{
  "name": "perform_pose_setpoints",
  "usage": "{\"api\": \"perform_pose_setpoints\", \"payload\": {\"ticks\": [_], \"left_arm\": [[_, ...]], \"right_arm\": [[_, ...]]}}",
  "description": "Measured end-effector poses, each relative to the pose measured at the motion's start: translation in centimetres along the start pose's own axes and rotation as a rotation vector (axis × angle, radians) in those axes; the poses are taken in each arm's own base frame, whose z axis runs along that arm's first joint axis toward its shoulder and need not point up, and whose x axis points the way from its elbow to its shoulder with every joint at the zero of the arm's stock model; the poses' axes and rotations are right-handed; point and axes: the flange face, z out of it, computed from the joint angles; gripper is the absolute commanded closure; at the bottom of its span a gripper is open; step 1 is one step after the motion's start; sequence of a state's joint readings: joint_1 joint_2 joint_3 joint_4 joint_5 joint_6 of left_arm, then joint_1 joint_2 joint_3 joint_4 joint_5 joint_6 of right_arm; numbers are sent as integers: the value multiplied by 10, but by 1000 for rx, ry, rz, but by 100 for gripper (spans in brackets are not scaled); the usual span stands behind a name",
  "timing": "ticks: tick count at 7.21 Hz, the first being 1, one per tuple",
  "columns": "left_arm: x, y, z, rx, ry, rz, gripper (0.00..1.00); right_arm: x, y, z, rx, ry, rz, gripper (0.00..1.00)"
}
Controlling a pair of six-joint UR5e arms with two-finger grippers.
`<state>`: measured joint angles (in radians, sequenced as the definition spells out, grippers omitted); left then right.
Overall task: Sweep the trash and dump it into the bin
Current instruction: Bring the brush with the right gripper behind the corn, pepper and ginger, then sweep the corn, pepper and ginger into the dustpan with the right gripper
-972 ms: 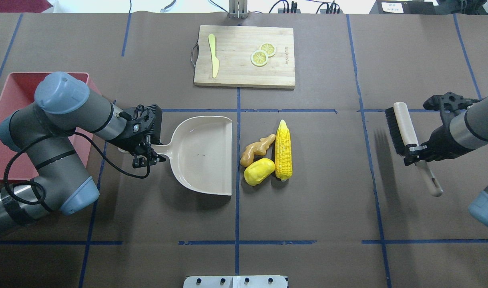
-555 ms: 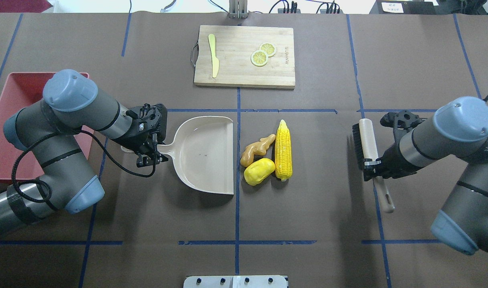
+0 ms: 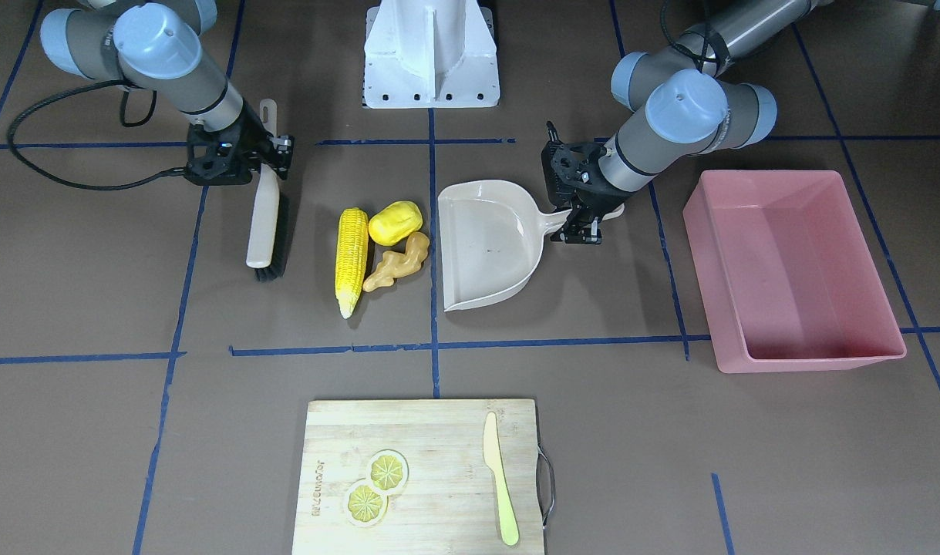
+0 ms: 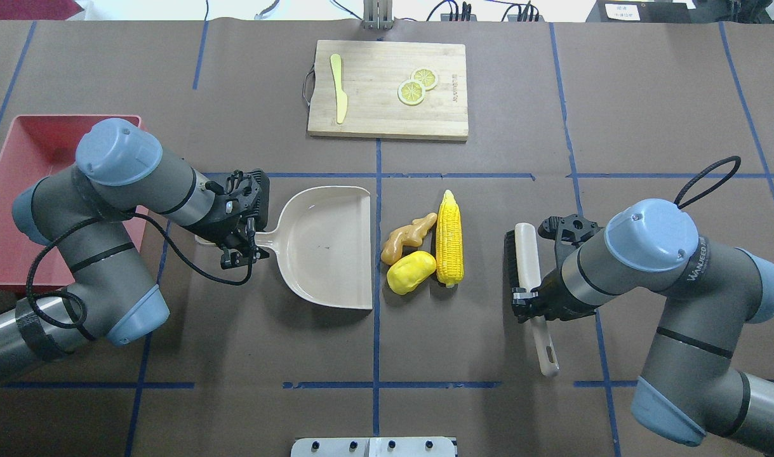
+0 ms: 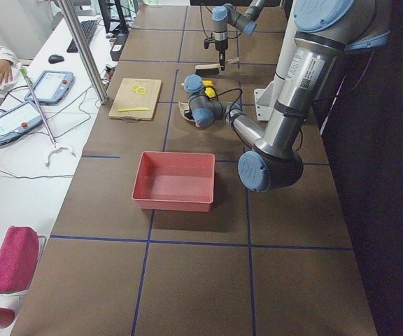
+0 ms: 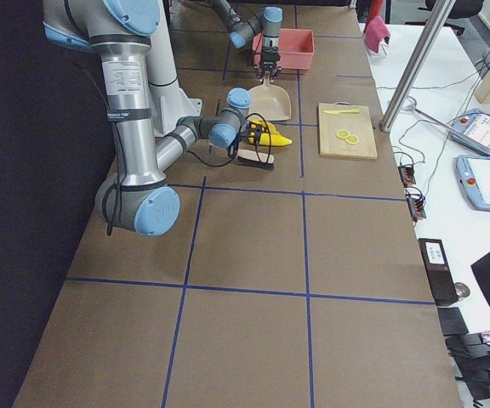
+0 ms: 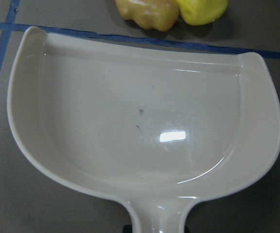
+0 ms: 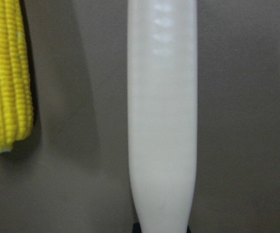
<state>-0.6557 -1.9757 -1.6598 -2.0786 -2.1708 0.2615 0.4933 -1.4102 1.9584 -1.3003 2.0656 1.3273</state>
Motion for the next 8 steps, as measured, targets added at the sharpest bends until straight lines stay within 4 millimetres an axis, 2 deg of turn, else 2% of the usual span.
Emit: {"api": "perform_pose_setpoints", "payload": {"ticks": [3, 8], "left_arm": [[4, -3, 3, -1, 2, 4, 100], [4, -6, 3, 4, 3, 8, 100]], "right_arm": [[-27, 9, 7, 2, -18, -25, 100], [-69, 7, 14, 2, -49, -36, 100]]}}
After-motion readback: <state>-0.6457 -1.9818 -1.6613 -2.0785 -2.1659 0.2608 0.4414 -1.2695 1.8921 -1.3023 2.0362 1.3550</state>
